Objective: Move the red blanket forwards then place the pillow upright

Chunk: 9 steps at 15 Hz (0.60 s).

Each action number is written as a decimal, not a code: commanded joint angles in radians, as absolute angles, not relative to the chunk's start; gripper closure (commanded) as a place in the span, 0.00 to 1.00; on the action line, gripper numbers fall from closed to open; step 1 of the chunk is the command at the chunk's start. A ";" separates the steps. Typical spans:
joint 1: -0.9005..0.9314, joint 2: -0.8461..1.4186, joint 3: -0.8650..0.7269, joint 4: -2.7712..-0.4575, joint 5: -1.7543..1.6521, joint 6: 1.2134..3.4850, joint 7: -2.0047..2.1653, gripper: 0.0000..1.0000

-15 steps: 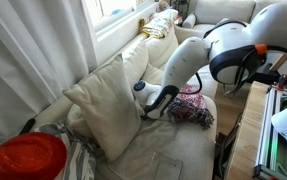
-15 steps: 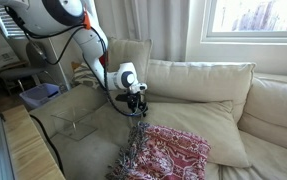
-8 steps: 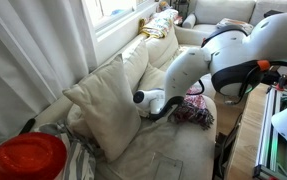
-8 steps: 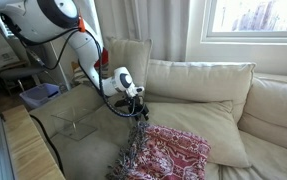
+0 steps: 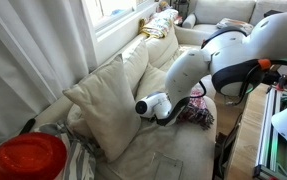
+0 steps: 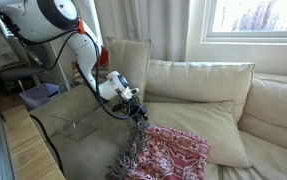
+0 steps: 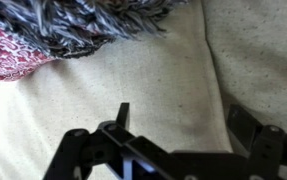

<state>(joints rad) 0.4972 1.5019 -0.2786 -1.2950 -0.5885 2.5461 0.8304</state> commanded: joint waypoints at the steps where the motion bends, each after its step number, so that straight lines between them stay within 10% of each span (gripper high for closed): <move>1: 0.422 1.502 -0.204 -1.300 -0.745 2.527 0.882 0.00; 9: 0.365 1.502 -0.147 -1.321 -0.807 2.448 0.820 0.00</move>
<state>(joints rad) 0.3614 1.5016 -0.1491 -1.3010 -0.8311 2.4569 0.8638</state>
